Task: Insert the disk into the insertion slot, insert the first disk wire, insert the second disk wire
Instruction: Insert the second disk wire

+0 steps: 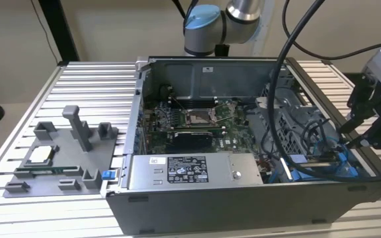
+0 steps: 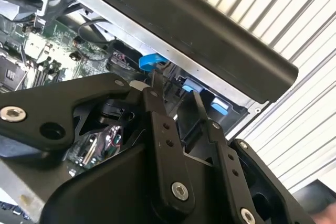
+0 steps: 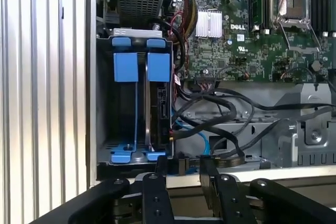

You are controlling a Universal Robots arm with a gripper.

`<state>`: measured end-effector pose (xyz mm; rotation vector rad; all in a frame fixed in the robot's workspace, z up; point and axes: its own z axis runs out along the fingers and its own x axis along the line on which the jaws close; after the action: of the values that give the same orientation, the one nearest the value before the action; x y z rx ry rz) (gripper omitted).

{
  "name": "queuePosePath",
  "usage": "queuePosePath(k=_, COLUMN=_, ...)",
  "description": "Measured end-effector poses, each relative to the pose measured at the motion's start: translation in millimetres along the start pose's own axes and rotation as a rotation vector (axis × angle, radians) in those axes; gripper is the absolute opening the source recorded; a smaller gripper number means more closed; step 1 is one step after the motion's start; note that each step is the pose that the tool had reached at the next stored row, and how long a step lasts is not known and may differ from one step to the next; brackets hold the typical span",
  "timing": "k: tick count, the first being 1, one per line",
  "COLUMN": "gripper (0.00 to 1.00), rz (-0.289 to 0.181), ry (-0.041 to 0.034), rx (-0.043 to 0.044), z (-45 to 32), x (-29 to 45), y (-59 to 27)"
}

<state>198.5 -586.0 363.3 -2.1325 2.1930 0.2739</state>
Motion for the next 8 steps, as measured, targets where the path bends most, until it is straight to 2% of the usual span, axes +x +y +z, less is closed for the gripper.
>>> queuePosePath(k=3, gripper=1.0, rz=0.003, ry=-0.0054, rx=-0.0018, z=-0.3, x=3.6, y=-0.1)
queuePosePath(k=8, gripper=1.0, rz=0.015, ry=-0.0161, rx=-0.0001, z=3.2, x=4.4, y=-0.4)
